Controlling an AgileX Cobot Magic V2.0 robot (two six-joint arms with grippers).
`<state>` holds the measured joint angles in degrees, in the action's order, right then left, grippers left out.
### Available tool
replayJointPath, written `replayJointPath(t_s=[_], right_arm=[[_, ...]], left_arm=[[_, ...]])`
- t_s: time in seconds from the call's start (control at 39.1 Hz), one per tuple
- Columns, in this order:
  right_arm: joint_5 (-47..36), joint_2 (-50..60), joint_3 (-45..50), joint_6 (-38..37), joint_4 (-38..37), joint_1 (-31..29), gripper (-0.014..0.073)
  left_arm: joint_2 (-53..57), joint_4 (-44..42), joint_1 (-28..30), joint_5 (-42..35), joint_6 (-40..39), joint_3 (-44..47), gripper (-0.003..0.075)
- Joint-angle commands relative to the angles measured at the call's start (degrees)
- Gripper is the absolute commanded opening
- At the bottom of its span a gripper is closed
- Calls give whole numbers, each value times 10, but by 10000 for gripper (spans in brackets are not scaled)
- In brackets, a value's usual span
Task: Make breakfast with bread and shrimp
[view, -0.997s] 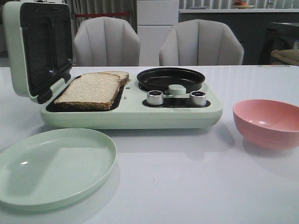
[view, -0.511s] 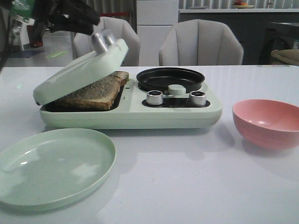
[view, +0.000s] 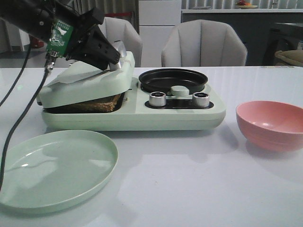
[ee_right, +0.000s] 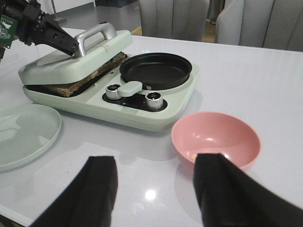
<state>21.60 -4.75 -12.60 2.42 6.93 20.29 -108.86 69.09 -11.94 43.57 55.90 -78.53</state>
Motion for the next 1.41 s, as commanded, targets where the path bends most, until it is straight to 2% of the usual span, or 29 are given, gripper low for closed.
replayJointPath(t_s=[0.0, 0.13, 0.28, 0.56, 0.72, 0.84, 1.0, 1.38], right_arm=[[-45, -5, -16, 2, 3, -3, 468], [-45, -5, -16, 2, 3, -3, 468], [-45, -5, -16, 2, 3, -3, 468], [-45, -5, -16, 2, 3, -3, 468], [-45, -5, -16, 2, 3, -3, 468], [-45, -5, -16, 2, 3, -3, 468], [-45, -5, -16, 2, 3, -3, 468], [-45, -5, -16, 2, 3, -3, 468]], left_arm=[[29, 14, -4, -1, -8, -26, 208], [50, -33, -4, 27, -21, -51, 208], [99, -176, -4, 28, -95, -79, 208], [223, -519, -4, 27, -326, -96, 207], [286, -648, -4, 44, -427, -93, 206], [349, -666, -4, 39, -439, -58, 202], [425, -656, -4, 12, -439, 21, 109], [641, -615, -4, -78, -440, 246, 115]])
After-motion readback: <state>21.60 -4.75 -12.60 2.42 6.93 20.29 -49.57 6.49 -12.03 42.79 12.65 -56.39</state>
